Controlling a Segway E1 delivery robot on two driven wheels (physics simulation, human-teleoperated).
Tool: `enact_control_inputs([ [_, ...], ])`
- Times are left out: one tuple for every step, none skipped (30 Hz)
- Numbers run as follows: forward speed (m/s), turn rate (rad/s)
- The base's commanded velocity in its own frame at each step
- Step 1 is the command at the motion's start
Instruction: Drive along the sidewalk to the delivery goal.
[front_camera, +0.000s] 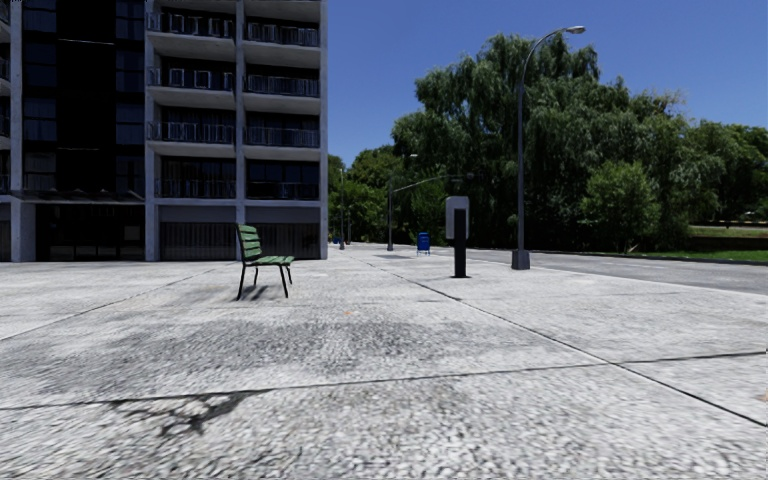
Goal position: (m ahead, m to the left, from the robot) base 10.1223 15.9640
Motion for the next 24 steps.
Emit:
enact_control_inputs([
  [2.00,0.00],
  [2.00,0.00],
  [2.00,0.00],
  [2.00,0.00],
  [2.00,0.00],
  [2.00,0.00],
  [2.00,0.00],
  [2.00,0.00],
  [2.00,0.00],
  [2.00,0.00],
  [2.00,0.00],
  [2.00,0.00],
  [2.00,0.00],
  [2.00,0.00],
  [2.00,0.00],
  [2.00,0.00],
  [2.00,0.00],
  [2.00,0.00],
  [2.00,0.00],
  [2.00,0.00],
  [2.00,0.00],
  [2.00,0.00],
  [2.00,0.00],
  [2.00,0.00],
])
